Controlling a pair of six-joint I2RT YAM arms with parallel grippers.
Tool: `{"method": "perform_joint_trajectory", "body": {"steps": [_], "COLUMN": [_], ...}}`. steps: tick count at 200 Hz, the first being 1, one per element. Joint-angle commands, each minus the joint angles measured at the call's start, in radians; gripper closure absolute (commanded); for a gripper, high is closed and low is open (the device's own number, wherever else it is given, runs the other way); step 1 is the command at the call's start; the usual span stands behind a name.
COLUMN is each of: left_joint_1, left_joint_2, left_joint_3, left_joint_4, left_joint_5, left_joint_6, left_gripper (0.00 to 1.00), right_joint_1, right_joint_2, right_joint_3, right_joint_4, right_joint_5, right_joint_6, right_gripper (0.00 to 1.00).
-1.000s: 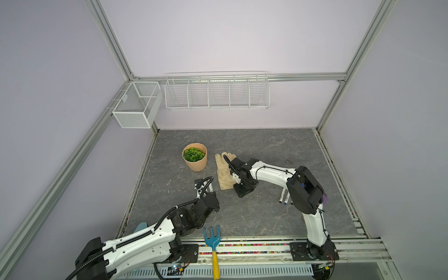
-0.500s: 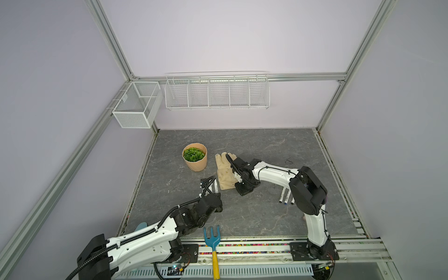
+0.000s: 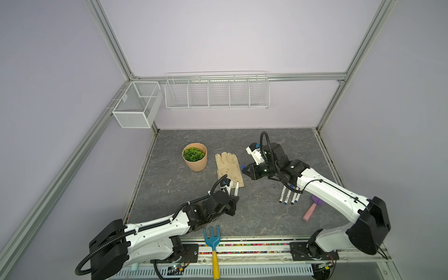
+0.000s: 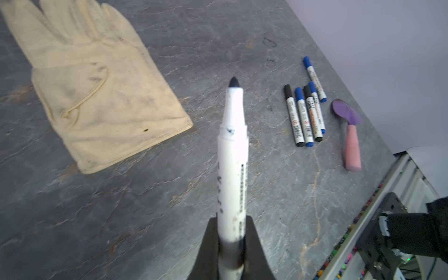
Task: Insert the pens into the pen caps
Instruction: 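Carry the blue cap with the right gripper above the marker tip in the left gripper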
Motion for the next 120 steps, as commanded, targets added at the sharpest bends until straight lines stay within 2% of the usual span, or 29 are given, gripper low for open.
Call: {"method": "perform_joint_trajectory", "body": {"steps": [1, 120], "left_joint_1": [-0.009, -0.010], "left_joint_2": [0.008, -0.032], "left_joint_3": [0.041, 0.046], "left_joint_4": [0.086, 0.109], "left_joint_5": [0.027, -0.022], "left_joint_6": [0.048, 0.049], "left_gripper": [1.00, 1.00], "right_joint_1": [-0.007, -0.014], "right_joint_2": [-0.012, -0.059], "right_joint_3": [-0.016, -0.049], "right_joint_4": [0.063, -0.009], "right_joint_5": [-0.152, -0.165], "right_joint_6": [0.032, 0.019], "right_gripper": [0.93, 0.94]}}
